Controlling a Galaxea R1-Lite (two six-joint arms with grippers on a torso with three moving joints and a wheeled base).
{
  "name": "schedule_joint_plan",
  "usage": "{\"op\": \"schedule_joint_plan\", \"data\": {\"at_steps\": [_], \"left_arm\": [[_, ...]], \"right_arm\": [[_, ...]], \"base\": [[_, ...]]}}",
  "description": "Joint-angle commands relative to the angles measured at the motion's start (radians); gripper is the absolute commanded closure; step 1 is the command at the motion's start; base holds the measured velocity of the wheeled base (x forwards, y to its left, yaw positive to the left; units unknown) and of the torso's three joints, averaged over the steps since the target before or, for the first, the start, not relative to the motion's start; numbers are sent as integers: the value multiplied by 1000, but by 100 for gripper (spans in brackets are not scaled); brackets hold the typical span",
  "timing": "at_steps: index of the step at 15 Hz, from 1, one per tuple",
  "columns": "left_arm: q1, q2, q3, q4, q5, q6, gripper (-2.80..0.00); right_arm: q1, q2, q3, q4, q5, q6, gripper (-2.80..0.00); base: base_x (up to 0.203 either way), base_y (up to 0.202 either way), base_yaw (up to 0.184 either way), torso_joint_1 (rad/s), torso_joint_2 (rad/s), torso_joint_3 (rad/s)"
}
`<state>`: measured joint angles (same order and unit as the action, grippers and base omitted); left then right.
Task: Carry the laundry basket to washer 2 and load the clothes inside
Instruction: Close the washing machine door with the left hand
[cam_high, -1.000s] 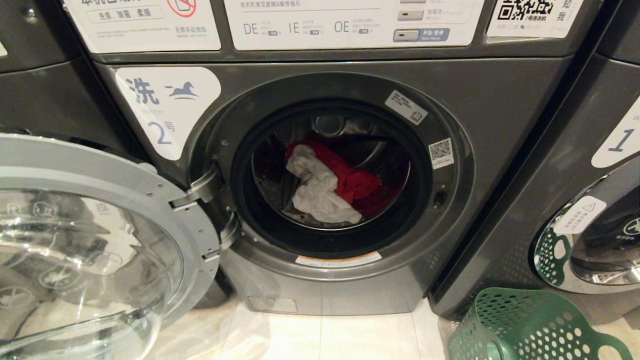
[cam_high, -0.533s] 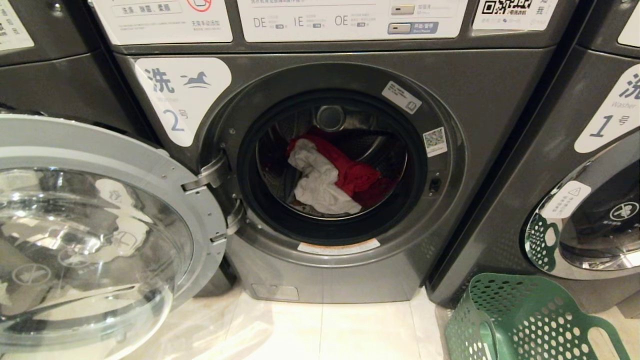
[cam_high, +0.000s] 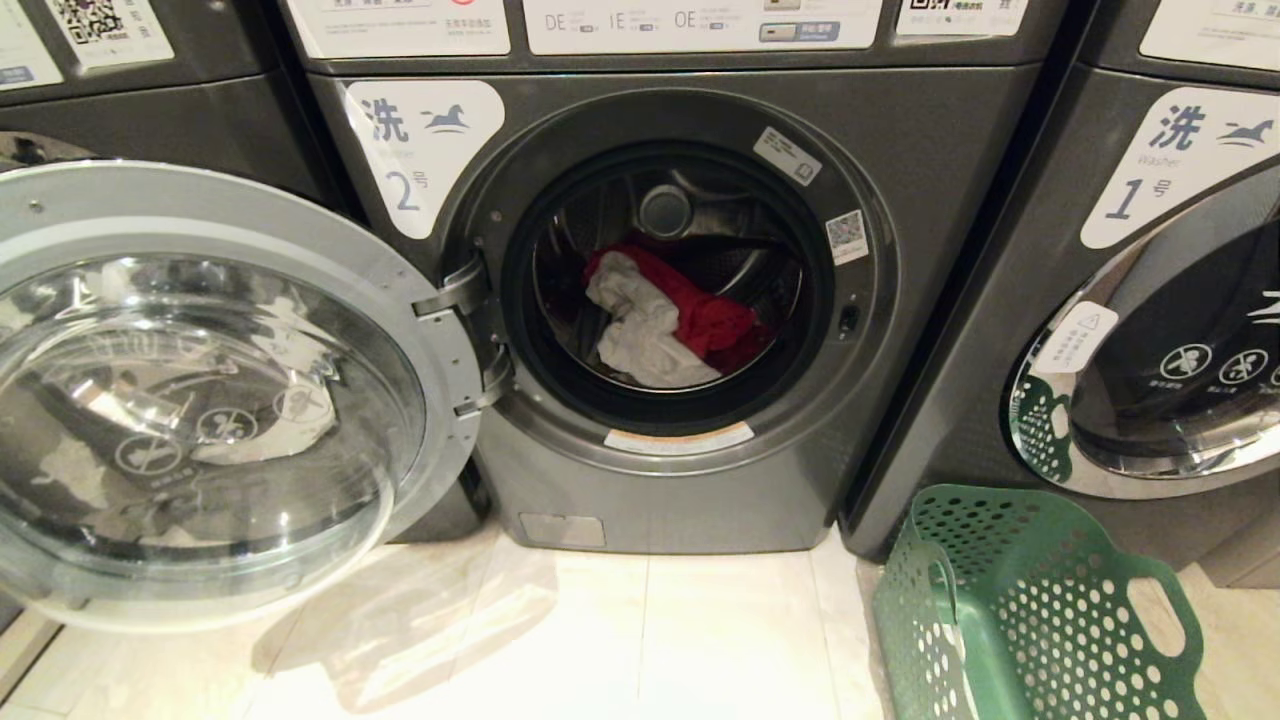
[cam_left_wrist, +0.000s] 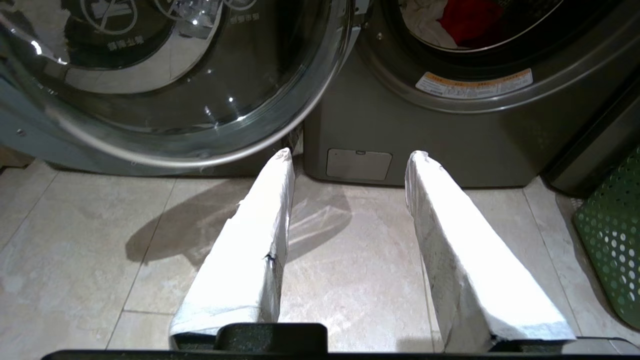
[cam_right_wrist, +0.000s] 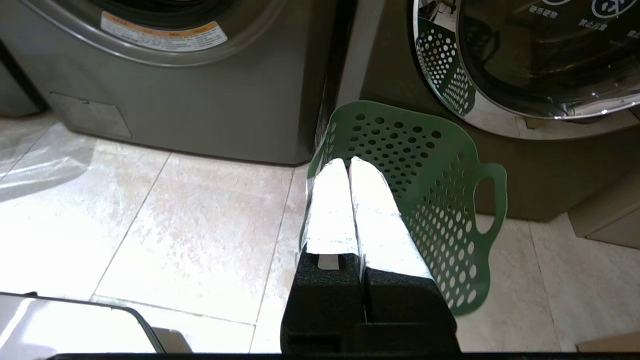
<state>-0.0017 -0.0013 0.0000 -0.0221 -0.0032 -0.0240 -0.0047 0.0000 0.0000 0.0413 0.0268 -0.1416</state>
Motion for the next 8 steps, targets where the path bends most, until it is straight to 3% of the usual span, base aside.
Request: {"op": "schedule_joint_plan", "data": {"at_steps": [1,3,8], "left_arm": [[0,1,8,-1,0,-1,0],[0,1,8,-1,0,1,0],[0,2,-7,-4,-3,16,0]], "right_arm": [[0,2,8,0,1,-1,0],[0,2,8,0,1,-1,0],[0,2,8,0,1,-2,0]], "base": [[-192,0,-1,3,-2,7],[-104,0,2,-2,2,1],[0,0,0,0,0,0]]}}
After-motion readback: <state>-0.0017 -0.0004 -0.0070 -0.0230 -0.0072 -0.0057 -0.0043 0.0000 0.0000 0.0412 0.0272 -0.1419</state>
